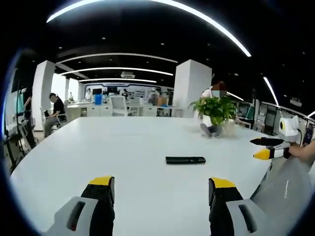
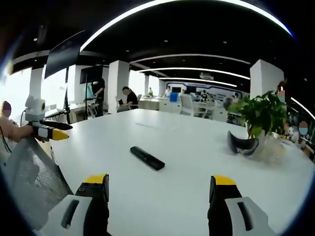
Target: Press the specified remote control buttons in sequence, fully releasing each button before pressing the next.
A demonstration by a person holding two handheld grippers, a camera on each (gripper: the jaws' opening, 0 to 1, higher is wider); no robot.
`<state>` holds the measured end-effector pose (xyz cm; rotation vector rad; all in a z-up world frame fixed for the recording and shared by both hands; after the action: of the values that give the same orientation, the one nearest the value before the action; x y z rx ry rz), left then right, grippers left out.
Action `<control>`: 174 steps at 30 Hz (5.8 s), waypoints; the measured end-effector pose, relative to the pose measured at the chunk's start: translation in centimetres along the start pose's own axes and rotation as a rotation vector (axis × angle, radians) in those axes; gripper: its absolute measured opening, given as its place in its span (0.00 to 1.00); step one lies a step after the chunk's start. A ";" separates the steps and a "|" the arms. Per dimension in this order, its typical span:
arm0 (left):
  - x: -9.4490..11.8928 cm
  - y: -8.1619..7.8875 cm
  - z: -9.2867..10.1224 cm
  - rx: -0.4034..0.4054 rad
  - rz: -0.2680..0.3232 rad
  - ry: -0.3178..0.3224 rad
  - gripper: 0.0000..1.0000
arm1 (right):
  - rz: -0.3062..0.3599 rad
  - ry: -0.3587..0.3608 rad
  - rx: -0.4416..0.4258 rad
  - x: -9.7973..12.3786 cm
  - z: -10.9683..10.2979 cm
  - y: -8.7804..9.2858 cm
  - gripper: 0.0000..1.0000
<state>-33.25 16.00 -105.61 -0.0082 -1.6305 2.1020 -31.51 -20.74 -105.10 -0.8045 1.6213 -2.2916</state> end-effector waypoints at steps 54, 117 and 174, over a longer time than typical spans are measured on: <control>-6.6 -4.1 1.0 0.159 -0.202 0.163 0.86 | -0.222 0.093 -0.064 1.0 1.8 2.8 0.56; -23.4 -3.3 4.4 -0.456 -0.743 0.572 0.76 | -0.275 0.012 -0.073 0.7 1.1 3.4 0.49; -29.2 -1.4 5.8 -1.030 -1.071 0.628 0.24 | -0.279 -0.149 -0.164 0.2 -0.2 3.6 0.24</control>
<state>-8.53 0.14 -110.79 -0.0941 -1.5607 0.3155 -32.24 -21.99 -108.44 -1.2809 1.7406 -2.2274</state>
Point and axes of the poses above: the point that each gripper's makers call its tool centre point, and the gripper's own axes: x roughly backward along the fingers, z roughly to its right, y roughly out of its underside, the point moved 9 cm from there along x, roughly backward along the fingers, and after that the axes turned 12 degrees about x, right-handed, at the moved point
